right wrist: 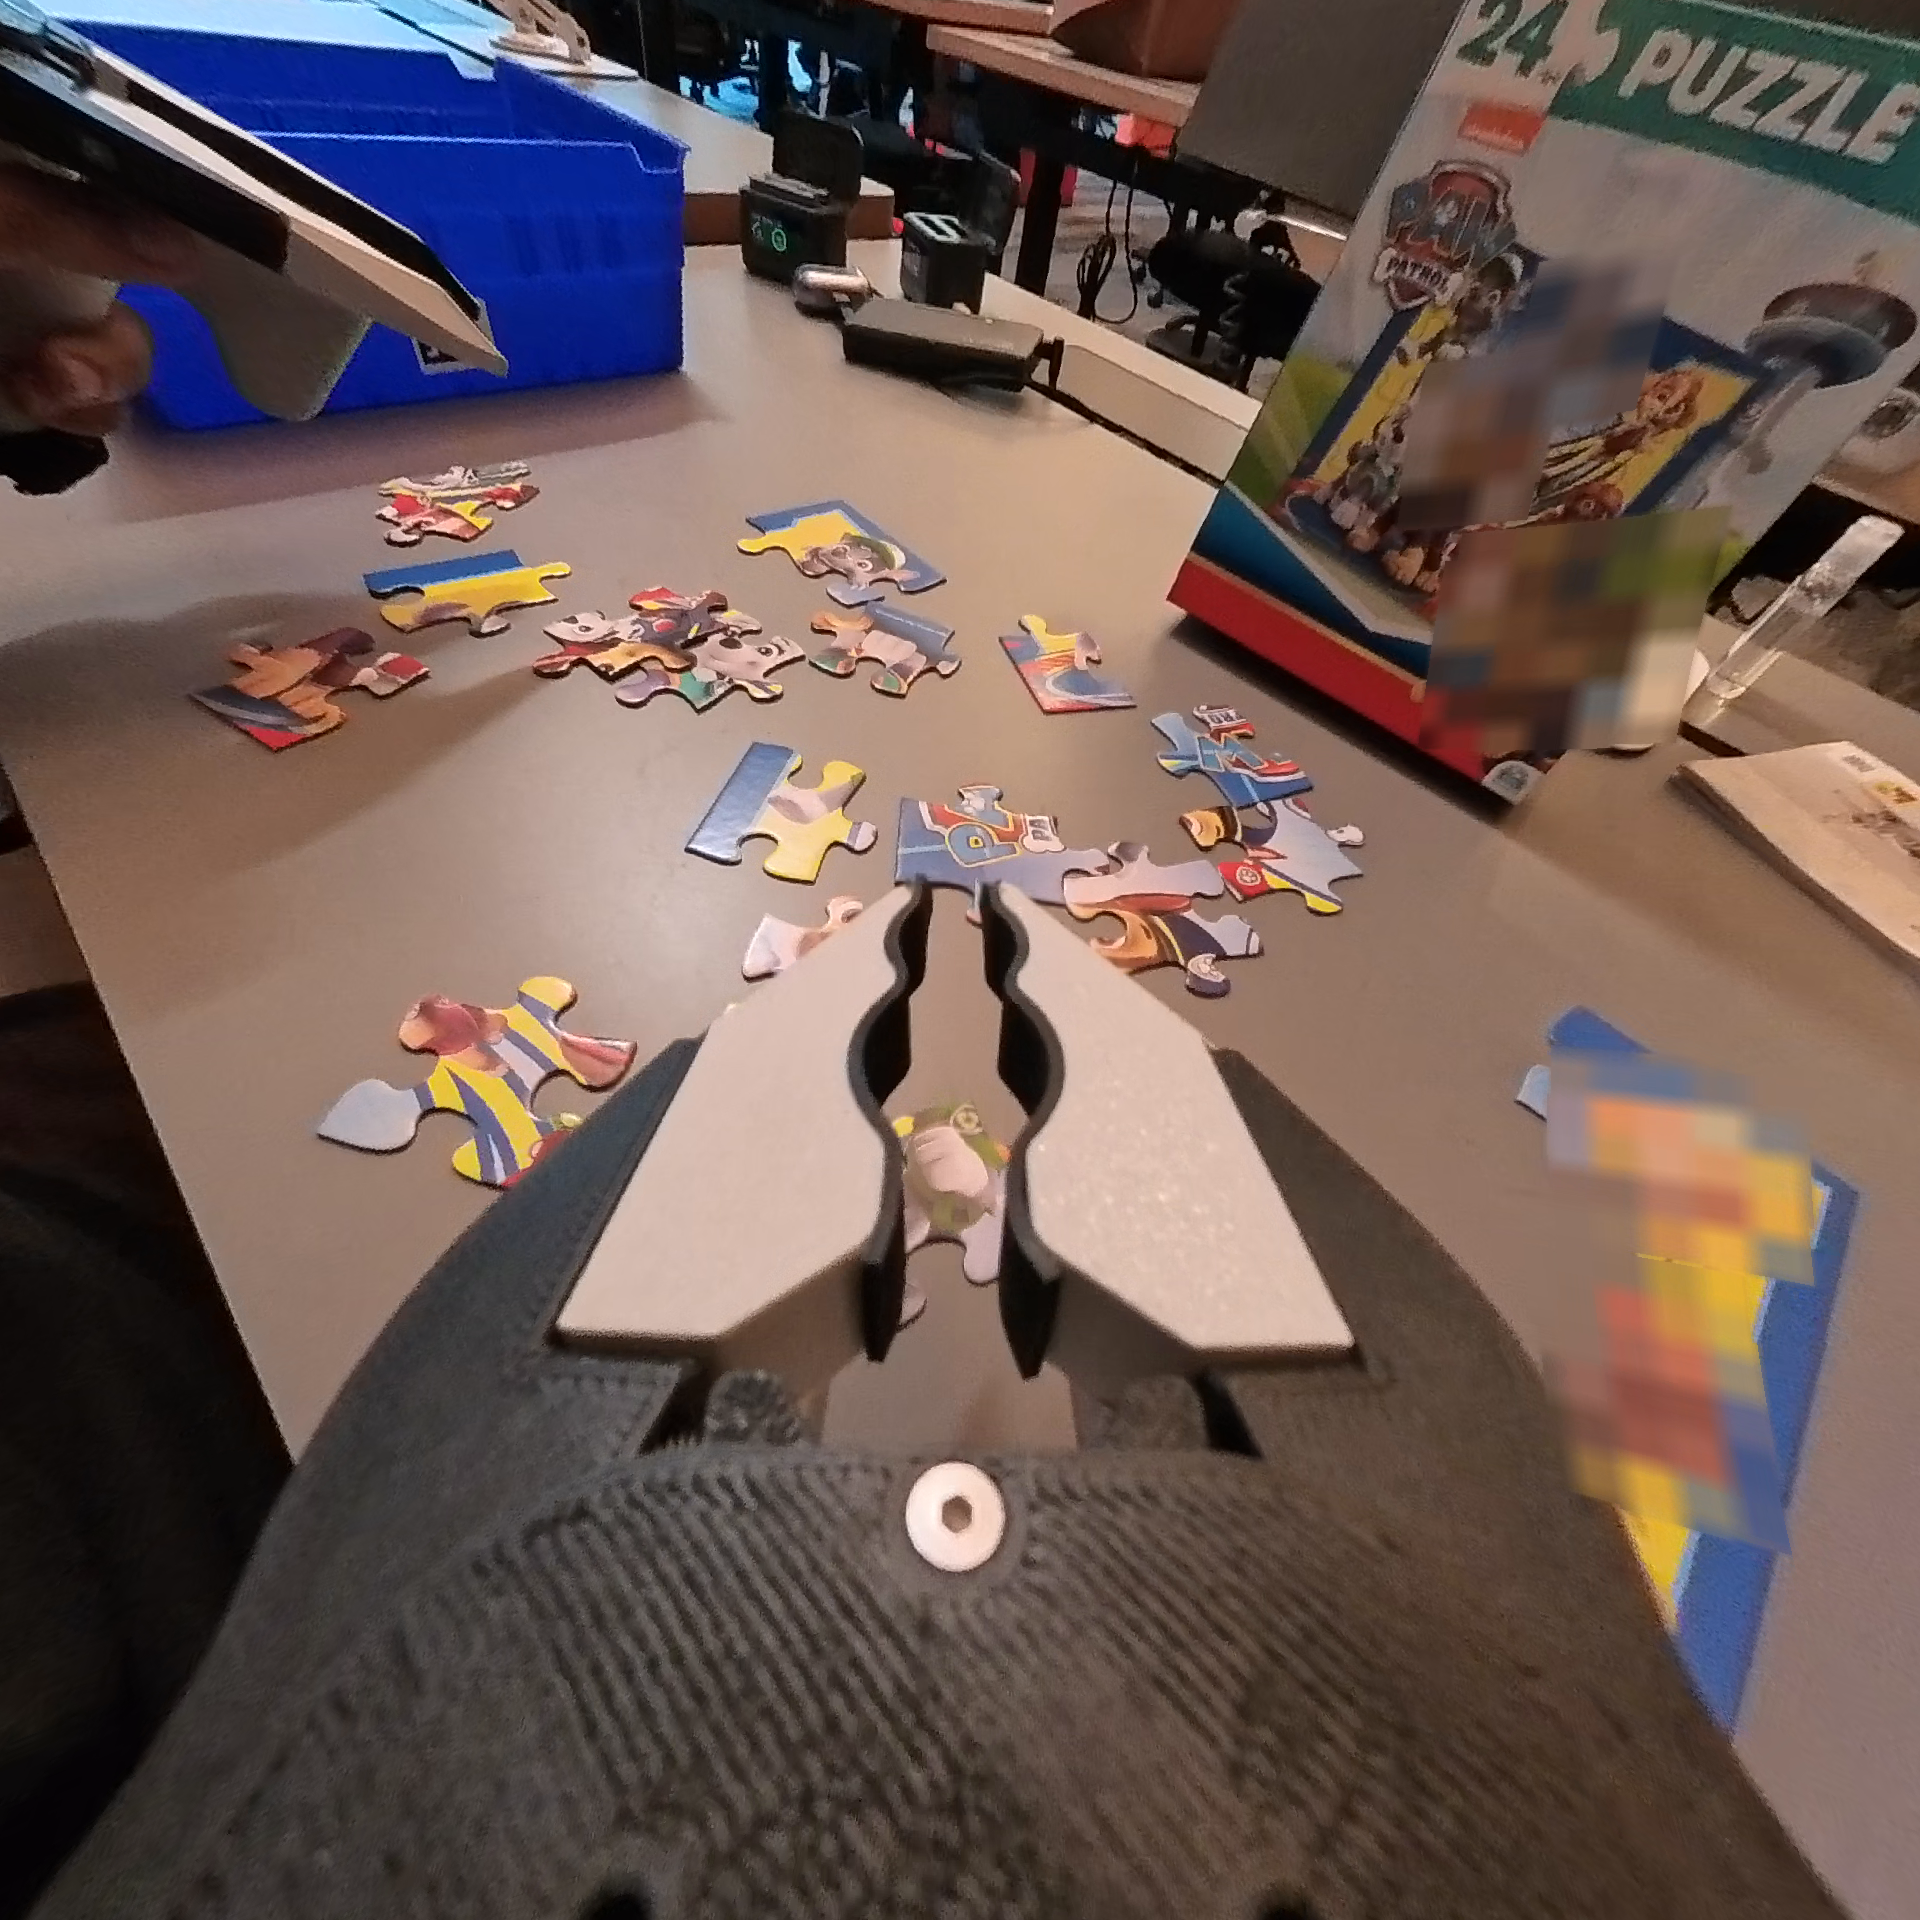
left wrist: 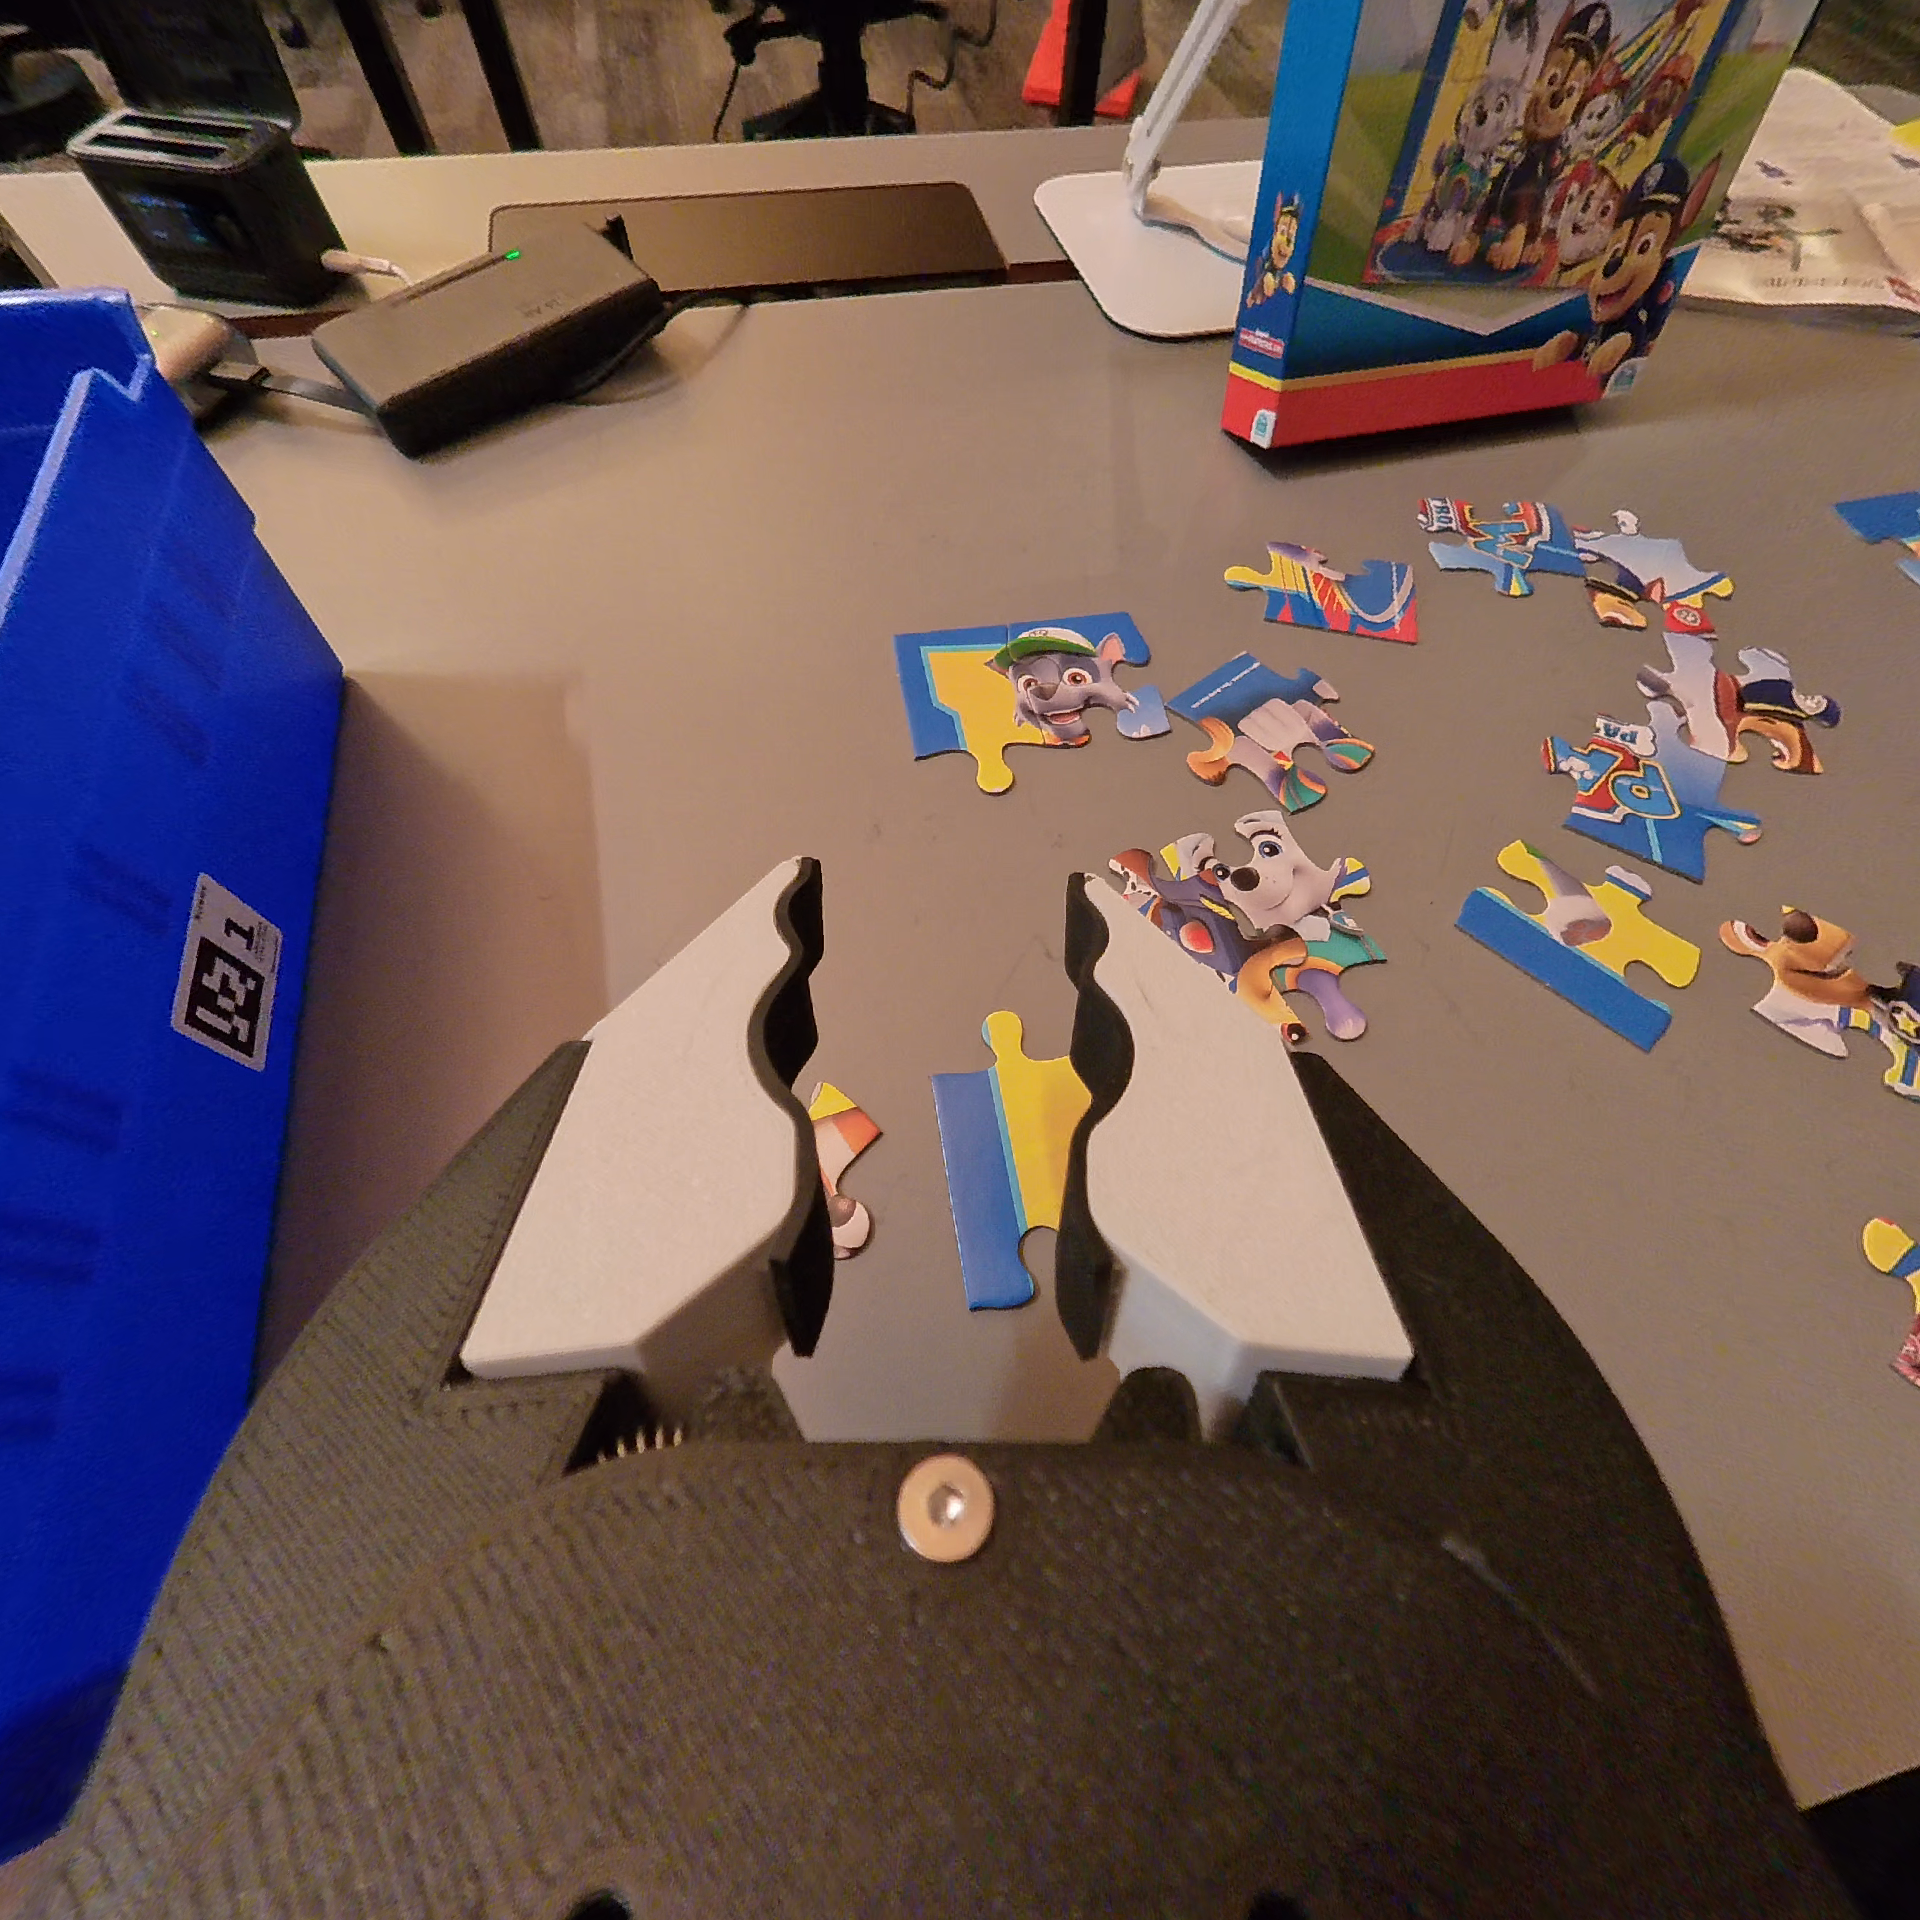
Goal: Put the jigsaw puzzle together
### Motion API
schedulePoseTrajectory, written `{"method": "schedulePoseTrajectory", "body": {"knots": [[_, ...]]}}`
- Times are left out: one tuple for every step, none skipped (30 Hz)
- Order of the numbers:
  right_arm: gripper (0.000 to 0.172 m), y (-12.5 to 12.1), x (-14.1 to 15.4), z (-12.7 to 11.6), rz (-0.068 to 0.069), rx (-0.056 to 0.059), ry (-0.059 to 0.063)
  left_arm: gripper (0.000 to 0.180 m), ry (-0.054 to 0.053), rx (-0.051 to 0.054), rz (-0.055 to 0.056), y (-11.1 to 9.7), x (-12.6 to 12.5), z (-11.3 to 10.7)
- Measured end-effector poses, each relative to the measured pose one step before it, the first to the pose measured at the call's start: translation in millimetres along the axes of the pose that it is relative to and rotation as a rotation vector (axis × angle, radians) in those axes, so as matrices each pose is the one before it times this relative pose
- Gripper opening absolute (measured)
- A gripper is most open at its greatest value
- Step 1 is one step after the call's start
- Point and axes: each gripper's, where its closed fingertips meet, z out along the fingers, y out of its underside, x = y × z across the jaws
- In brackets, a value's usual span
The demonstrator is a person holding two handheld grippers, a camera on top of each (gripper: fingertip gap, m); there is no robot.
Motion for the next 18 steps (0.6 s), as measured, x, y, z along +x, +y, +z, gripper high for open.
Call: {"method": "schedulePoseTrajectory", "body": {"knots": [[0.008, -0.09, 0.02, 0.0, -0.0011, -0.0002, 0.0001, 0.045, 0.001, 0.0024, 0.0001, -0.33, 0.22, -0.03], [0.009, 0.72, -0.02, 0.17, 0.0004, -0.0029, -0.0006, 0.045, 0.0012, 0.0063, -0.0002, -0.94, 0.39, -0.26], [0.009, 0.9, -0.08, 0.28, 0.0015, -0.0028, -0.0013, 0.045, 0.0012, 0.0068, 0.0001, -1.15, 0.44, -0.39], [0.009, 0.77, -0.15, 0.35, 0.002, -0.0019, -0.0016, 0.045, 0.0008, 0.0042, 0.0014, -0.89, 0.27, -0.38], [0.009, 0.58, -0.34, 0.28, 0.0015, -0.0013, -0.0013, 0.045, -0.0003, 0.0008, 0.0017, -0.28, 0.16, -0.23], [0.009, 0.29, -0.29, 0.23, -0.0001, -0.0006, -0.001, 0.045, -0.0008, 0.0006, 0.0015, -0.3, 0.06, -0.17], [0.009, -0.11, -0.17, 0.15, -0.0017, 0.0002, -0.0002, 0.045, -0.0004, 0.0013, 0.0004, -0.19, 0.02, -0.11], [0.009, -0.34, -0.15, -0.01, -0.0026, 0.0006, 0.0006, 0.045, 0.001, 0.0005, -0.0005, -0.05, 0.08, -0.01], [0.009, -0.46, -0.14, -0.03, -0.0025, 0.0007, 0.0006, 0.045, 0.0012, -0.0008, -0.0007, 0.16, 0.16, 0.07], [0.009, -0.49, -0.05, -0.15, -0.0019, 0.0007, 0.0002, 0.045, 0.0005, -0.0012, -0.0004, 0.26, 0.0, 0.16], [0.009, -0.28, -0.1, -0.03, -0.0011, 0.0004, 0.0001, 0.045, 0.0006, -0.0009, 0.0, 0.23, 0.11, 0.15], [0.009, -0.17, -0.03, -0.22, -0.0004, 0.0002, 0.0001, 0.045, 0.001, 0.0, 0.0002, 0.05, 0.3, 0.13], [0.009, -0.21, -0.05, -0.3, -0.0003, 0.0008, -0.0002, 0.045, 0.0017, 0.0009, 0.0004, -0.16, 0.38, 0.15], [0.009, -1.0, -0.56, -0.51, -0.0026, 0.0049, -0.0018, 0.045, 0.0023, 0.001, 0.0009, -0.11, 0.62, 0.05], [0.008, -2.84, -1.62, -1.34, -0.0089, 0.0153, -0.0057, 0.045, 0.0012, 0.0004, 0.0014, -0.09, 0.46, 0.13], [0.007, -5.89, -3.16, -2.34, -0.0166, 0.0312, -0.0093, 0.045, 0.0006, -0.0004, 0.0017, 0.12, 0.27, 0.08], [0.006, -8.0, -3.84, -2.9, -0.0192, 0.0414, -0.0101, 0.045, 0.0007, -0.0008, 0.0013, 0.22, 0.26, 0.17], [0.005, -7.85, -3.73, -2.55, -0.0164, 0.0376, -0.0093, 0.045, 0.0006, -0.0004, 0.0003, 0.08, 0.1, 0.14]]}}
